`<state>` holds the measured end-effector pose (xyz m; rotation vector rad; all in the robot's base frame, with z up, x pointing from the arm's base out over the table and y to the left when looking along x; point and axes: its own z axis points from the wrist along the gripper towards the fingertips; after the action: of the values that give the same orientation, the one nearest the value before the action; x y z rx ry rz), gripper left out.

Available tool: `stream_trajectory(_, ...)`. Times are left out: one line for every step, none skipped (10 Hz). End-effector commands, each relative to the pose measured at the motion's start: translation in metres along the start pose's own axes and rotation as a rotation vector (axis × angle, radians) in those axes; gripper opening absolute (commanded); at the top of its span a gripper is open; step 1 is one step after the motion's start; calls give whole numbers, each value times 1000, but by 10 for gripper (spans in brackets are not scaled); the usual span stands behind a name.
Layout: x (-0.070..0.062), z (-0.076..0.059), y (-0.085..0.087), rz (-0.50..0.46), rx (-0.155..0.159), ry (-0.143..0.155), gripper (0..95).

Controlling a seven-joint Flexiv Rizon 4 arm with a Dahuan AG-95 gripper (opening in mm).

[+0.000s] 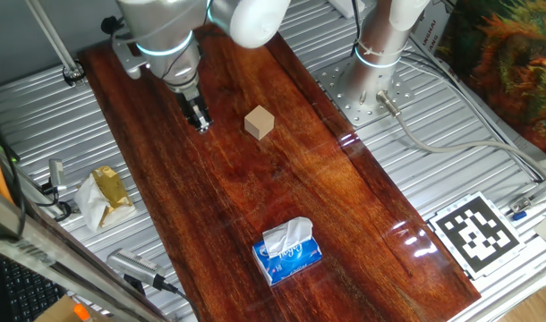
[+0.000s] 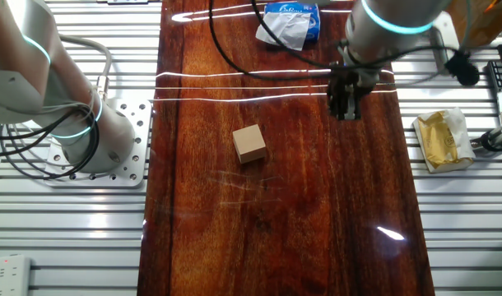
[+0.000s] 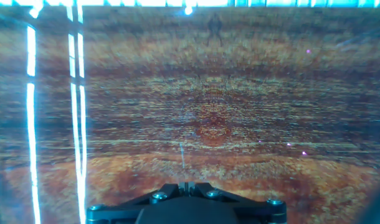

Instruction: Use the gripper to push the small block from left to right

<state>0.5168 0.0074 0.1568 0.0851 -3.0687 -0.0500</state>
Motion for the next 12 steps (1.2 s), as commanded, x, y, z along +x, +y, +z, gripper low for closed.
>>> stream_trajectory(-1,0,0,1,1,1,0)
stream_trajectory(-1,0,0,-1,1,1,0)
stream_trajectory(-1,0,0,-5,2,1,0)
stream_trajectory(-1,0,0,-5,1,-1,0)
stream_trajectory(-1,0,0,-4,1,-3,0)
stream_trajectory(-4,-1,1,1,2,-3,0)
stream_trajectory(-8,-2,1,3,2,-2,0)
stream_trajectory(-12,-4,2,7,2,-1,0)
stream_trajectory(-17,-7,3,7,2,2,0)
stream_trajectory(-20,-8,3,7,2,1,0)
stream_trajectory(-21,-9,4,6,1,-2,0)
stream_trajectory(-21,-8,4,6,0,-3,0)
